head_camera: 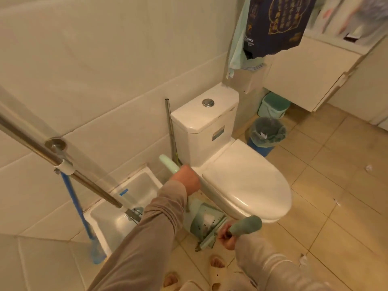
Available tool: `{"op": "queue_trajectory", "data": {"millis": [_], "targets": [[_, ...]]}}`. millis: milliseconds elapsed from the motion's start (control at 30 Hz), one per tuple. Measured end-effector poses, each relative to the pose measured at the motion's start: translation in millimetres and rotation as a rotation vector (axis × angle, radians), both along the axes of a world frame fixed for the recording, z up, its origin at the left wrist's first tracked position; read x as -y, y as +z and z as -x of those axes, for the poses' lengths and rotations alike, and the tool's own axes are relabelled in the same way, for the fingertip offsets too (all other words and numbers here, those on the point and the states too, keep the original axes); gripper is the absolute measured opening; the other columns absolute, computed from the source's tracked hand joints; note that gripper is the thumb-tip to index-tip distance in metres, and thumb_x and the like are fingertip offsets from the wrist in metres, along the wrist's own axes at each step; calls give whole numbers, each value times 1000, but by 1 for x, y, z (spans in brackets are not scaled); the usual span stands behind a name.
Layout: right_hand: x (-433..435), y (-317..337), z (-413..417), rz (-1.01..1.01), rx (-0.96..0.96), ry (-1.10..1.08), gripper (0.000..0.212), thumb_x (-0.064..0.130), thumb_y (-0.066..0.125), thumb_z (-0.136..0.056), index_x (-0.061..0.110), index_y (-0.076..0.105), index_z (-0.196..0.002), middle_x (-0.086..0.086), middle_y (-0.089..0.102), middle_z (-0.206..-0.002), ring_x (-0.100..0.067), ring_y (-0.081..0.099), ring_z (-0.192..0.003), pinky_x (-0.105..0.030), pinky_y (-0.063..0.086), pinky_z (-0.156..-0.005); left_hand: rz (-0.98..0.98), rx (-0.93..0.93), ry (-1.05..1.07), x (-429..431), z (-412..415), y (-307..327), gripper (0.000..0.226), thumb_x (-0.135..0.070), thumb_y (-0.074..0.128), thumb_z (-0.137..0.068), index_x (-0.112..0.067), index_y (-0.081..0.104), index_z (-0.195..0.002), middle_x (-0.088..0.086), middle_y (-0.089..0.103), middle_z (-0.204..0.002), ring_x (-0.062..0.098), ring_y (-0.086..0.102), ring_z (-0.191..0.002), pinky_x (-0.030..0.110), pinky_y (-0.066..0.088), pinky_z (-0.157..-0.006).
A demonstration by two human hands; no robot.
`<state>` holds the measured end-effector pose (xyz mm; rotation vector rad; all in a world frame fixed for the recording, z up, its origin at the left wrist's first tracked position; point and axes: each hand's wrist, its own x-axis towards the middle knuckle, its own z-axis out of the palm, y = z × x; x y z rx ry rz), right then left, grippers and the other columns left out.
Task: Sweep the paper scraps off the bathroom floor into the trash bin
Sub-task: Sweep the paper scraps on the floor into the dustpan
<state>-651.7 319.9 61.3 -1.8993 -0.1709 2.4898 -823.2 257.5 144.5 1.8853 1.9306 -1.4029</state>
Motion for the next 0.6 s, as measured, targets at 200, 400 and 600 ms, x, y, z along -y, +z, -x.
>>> {"op": "queue_trajectory", "data": {"millis": [200,400,600], "targets": [[28,-5,-17,-142,165,51,38,5,30,-100,8,40,-64,-11,42,-19,-29,47,-20,-15,29,-16,-130,133,-24,11,-4,-4,23,-7,54,-91,-11,65,-111,7,67,-116,28,61,-111,39,47,-96],[70,-37,-50,-259,177,250,46,1,21,-96,7,38,-54,-7,37,-23,-17,37,-14,-13,36,-26,-206,179,-54,27,-20,-14,22,-16,51,-94,-16,63,-113,2,67,-117,22,63,-109,31,48,-84],[124,-52,-66,-160,136,216,30,6,33,-94,8,42,-66,-5,50,-31,-14,49,-23,-15,40,-31,-222,146,-109,59,-29,-28,21,-17,54,-93,-17,64,-111,2,68,-115,21,64,-107,31,49,-83]]}}
